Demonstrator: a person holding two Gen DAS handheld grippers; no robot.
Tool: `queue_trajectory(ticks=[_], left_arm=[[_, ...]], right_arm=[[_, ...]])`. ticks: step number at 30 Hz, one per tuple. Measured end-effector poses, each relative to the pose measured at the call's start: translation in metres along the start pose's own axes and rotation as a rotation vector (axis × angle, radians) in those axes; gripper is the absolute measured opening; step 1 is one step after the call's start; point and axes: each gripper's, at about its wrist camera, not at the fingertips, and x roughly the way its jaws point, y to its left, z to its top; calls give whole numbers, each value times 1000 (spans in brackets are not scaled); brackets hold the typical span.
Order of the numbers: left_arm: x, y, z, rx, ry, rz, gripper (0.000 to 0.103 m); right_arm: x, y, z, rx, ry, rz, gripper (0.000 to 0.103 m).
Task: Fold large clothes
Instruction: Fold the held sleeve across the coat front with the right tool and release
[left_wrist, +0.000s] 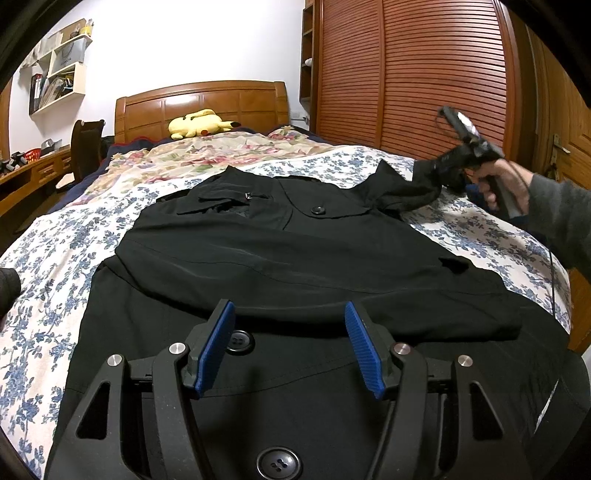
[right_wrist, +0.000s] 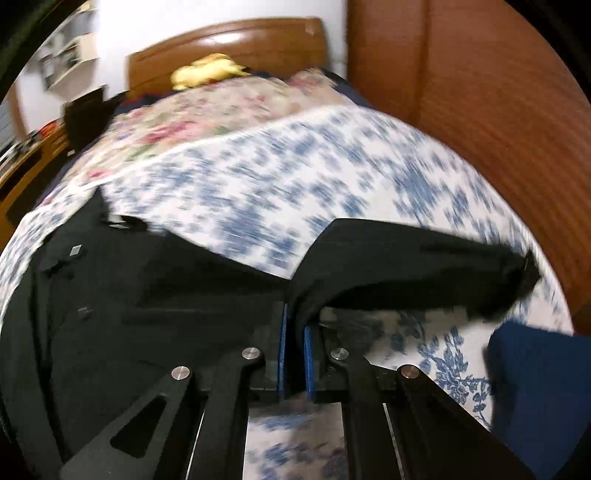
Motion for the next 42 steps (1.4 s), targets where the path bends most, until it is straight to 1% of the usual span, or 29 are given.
queue_trajectory(ticks=[5, 9, 13, 16, 19, 22, 23, 25, 26, 30, 33, 34, 35, 36, 37, 38, 40, 42], left_arm=[[0, 0, 0, -2, 0, -1, 63], [-1, 1, -1, -5, 0, -5, 63], [-2, 2, -1, -10, 0, -11, 63], [-3, 2, -1, -12, -1, -15, 63], [-3, 1, 0, -11, 0, -18, 63], [-3, 2, 0, -11, 1, -21, 63], [-3, 2, -1, -11, 1, -23, 63], [-3, 2, 0, -11, 1, -25, 63], [-3, 2, 0, -11, 2, -26, 63], [-3, 2, 0, -11, 3, -30, 63], [-3, 2, 0, -9, 5, -34, 63], [-3, 2, 0, -8, 5, -35, 63], [-3, 1, 0, -8, 5, -37, 63], [-3, 1, 1, -7, 5, -38, 63], [-3, 1, 0, -7, 6, -38, 63], [-3, 1, 0, -7, 6, -39, 63], [-3, 1, 0, -7, 5, -38, 63], [-3, 0, 0, -6, 5, -39, 63]], right_arm=[[-54, 50, -6, -121, -66, 79, 8], [-98, 90, -21, -206, -111, 156, 8], [-125, 121, -45, -299, -111, 199, 8], [-127, 130, -61, -338, -80, 203, 8], [-121, 133, -72, -353, -51, 207, 8], [-120, 134, -74, -351, -26, 205, 8], [-122, 144, -72, -347, -19, 207, 8], [-122, 147, -71, -330, -3, 216, 8], [-118, 155, -64, -326, 6, 216, 8], [-117, 164, -71, -330, 42, 216, 10], [-121, 163, -73, -310, 52, 226, 19], [-126, 163, -72, -306, 42, 226, 26], [-130, 164, -73, -308, 29, 225, 37], [-136, 165, -74, -315, 6, 217, 42], [-141, 165, -75, -323, -19, 208, 51], [-146, 165, -76, -330, -41, 197, 56], [-154, 162, -76, -325, -73, 188, 61], [-159, 154, -73, -315, -98, 179, 61]])
